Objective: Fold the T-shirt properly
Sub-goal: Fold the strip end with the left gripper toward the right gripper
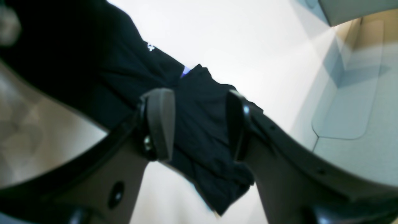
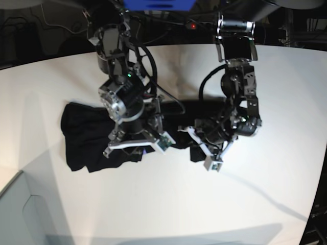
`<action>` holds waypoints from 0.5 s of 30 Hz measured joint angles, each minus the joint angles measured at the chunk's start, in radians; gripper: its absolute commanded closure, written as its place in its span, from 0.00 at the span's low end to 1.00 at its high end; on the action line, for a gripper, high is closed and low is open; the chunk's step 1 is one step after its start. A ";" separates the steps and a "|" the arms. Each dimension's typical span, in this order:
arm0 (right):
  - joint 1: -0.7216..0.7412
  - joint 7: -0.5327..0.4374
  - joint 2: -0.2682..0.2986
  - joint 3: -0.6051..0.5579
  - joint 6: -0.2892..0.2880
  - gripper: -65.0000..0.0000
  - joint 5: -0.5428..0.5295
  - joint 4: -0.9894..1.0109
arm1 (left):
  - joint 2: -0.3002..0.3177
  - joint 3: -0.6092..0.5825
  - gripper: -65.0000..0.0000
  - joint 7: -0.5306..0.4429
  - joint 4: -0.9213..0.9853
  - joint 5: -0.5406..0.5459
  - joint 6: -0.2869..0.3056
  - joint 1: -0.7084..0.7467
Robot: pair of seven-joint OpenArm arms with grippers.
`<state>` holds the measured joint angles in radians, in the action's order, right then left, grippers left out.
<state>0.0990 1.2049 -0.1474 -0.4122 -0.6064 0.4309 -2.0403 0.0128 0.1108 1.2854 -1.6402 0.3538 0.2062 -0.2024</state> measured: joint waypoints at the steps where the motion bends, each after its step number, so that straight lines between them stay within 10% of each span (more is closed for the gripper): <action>1: 0.007 -0.002 0.000 0.012 0.000 0.59 -0.001 0.000 | -0.014 0.000 1.00 -0.004 0.021 0.001 0.000 0.000; 15: 0.053 0.008 -0.003 0.067 0.000 0.59 -0.004 0.003 | -0.091 -0.189 1.00 -0.296 0.496 0.031 0.007 -0.096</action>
<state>0.1524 1.2129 -0.1505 -0.3454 -0.6064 0.4267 -2.0369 -0.0784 -0.0780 0.9897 -1.1442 0.3843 0.2131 -0.2981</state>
